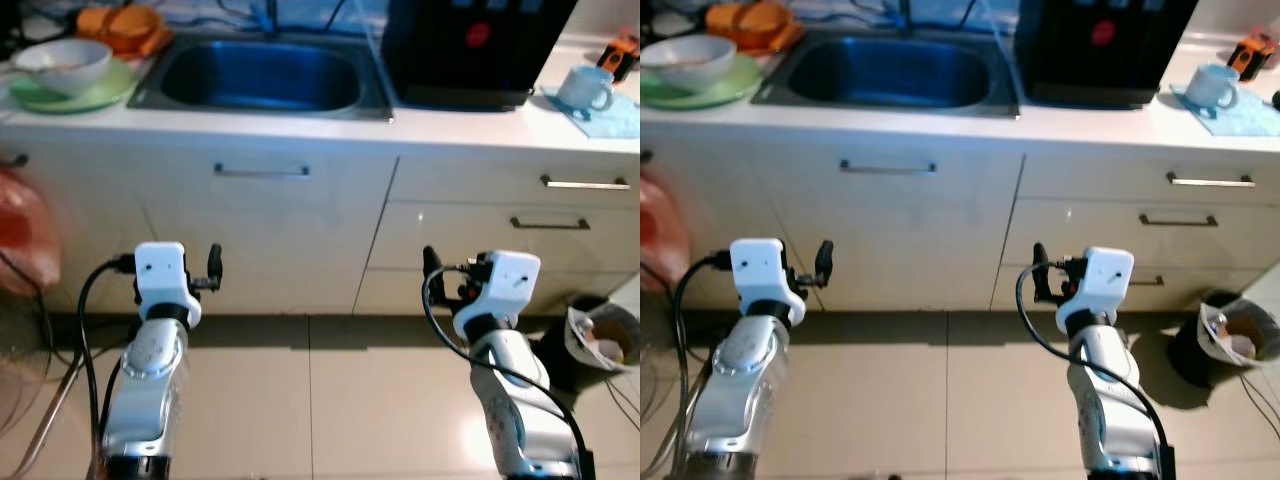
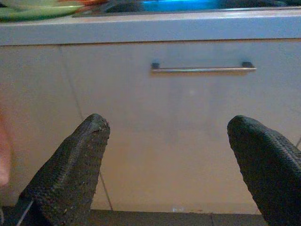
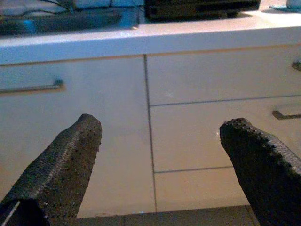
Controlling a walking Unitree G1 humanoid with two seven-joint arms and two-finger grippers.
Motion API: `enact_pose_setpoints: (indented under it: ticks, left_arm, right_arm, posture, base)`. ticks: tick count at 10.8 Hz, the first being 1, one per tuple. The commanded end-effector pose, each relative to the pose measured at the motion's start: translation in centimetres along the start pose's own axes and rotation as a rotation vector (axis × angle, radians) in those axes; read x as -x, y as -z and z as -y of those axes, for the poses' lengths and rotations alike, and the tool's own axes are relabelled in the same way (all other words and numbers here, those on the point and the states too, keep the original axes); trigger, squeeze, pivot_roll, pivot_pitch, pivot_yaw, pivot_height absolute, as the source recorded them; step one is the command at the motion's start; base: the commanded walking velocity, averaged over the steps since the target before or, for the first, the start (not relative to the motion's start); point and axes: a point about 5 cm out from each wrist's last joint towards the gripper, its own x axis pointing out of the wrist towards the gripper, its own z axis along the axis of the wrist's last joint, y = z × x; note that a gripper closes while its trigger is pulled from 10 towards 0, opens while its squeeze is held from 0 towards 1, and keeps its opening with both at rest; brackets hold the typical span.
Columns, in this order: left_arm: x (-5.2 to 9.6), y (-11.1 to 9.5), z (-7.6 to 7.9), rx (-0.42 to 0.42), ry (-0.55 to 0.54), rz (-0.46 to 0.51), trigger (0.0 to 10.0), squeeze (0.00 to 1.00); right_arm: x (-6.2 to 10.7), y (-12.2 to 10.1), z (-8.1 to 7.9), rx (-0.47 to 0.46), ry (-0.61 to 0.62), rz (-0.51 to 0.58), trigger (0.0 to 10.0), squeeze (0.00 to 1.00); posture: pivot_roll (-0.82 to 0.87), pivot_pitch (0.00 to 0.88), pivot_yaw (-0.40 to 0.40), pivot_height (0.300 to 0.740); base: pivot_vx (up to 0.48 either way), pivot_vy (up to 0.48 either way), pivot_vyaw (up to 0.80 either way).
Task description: Kitchen organization
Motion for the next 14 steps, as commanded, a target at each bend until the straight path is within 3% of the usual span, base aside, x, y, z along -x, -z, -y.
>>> enact_pose_setpoints:
  ticks: [1, 7, 11, 14]
  left_arm:
    - [-0.1, -0.5, -0.2, -0.005, -0.001, 0.02, 10.0, 0.0]
    - [0.0, -0.3, -0.4, -0.001, -0.013, 0.007, 10.0, 0.0]
    - [0.0, -0.2, -0.7, -0.017, -0.024, 0.004, 10.0, 0.0]
    - [1.2, 0.2, -2.3, -0.024, -0.037, -0.009, 10.0, 0.0]
  right_arm:
    - [0.0, -0.7, -0.1, -0.005, -0.003, 0.032, 10.0, 0.0]
    - [0.0, -0.6, -0.3, 0.007, -0.025, 0.03, 10.0, 0.0]
    - [-0.2, -0.8, -0.6, 0.009, -0.04, 0.037, 10.0, 0.0]
    - [-0.3, -1.0, -0.5, 0.015, -0.04, 0.045, 10.0, 0.0]
  posture:
    - [0.03, 0.086, -0.033, 0.74]
    - [0.04, 0.085, -0.041, 0.74]
    - [0.04, 0.078, -0.042, 0.74]
    - [0.05, 0.073, -0.047, 0.74]
  base:
    - [0.435, 0.0, 0.0]
    - [0.36, 0.0, 0.0]
    - [0.0, 0.0, 0.0]
    - [0.0, 0.0, 0.18]
